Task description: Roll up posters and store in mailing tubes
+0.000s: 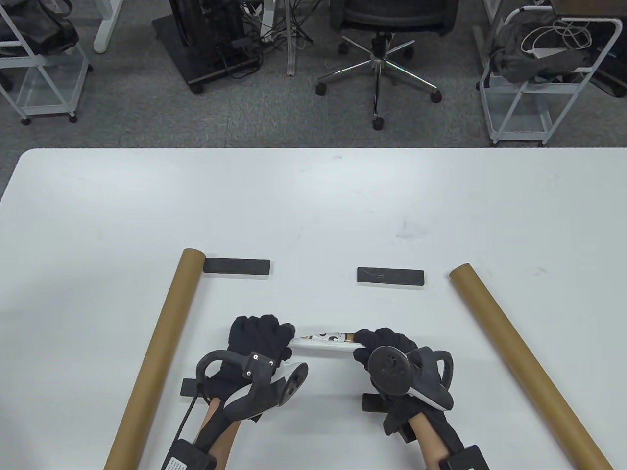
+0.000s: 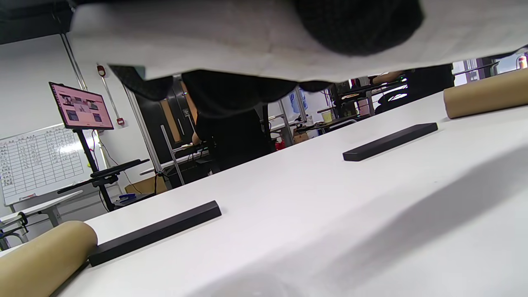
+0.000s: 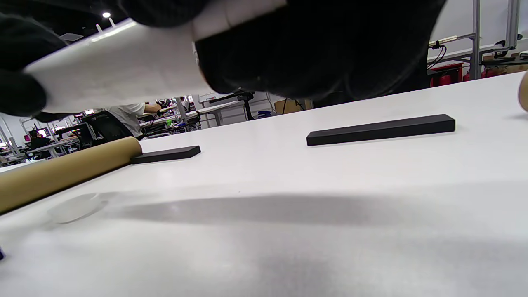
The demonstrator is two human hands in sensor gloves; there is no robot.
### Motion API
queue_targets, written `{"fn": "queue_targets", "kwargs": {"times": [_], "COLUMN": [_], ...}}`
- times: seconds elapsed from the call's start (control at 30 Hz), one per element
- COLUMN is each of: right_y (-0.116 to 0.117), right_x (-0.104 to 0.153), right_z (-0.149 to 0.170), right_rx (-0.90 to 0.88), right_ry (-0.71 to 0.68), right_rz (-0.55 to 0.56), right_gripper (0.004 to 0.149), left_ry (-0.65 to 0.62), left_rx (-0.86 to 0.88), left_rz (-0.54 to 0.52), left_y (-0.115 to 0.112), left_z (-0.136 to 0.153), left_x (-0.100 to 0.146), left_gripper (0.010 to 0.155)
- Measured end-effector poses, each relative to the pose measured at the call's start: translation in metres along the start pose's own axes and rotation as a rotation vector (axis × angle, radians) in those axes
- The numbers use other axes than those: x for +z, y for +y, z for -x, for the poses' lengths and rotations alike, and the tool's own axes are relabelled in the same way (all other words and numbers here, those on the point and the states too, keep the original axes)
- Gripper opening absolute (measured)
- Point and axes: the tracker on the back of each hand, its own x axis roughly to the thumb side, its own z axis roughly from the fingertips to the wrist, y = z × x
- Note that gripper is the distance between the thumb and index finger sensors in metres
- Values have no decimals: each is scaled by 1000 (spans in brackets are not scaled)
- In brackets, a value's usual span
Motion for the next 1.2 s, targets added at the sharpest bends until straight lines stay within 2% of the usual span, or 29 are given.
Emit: {"fn": "queue_targets", "kwargs": {"times": [0.3,0.43,0.63,0.77,0.9,1.2], "right_y": [0,1,1,1,0,0], "right_x": [0,1,0,0,0,-1], "right_z": [1,-4,-10,-8,-8,-6], "right_rx": [-41,-46,-36,-13,30,37], "right_ry": [-2,-19,-35,-17,-5,10], "right_rz": [19,15,16,33,44,30], "right_gripper": [57,59,69,64,54,59], "left_ry": [0,2,-10,-11,-3,-13], "left_rx": [15,-34,-44,-29,-18,-24], "left_rz": [0,9,1,-11,-17,11], "left_y": [0,-1,1,0,0,-1], "left_z": [0,-1,-3,-4,-4,-4], "left_x": [0,0,0,0,-1,-1], "left_gripper": [59,58,61,51,48,53]}}
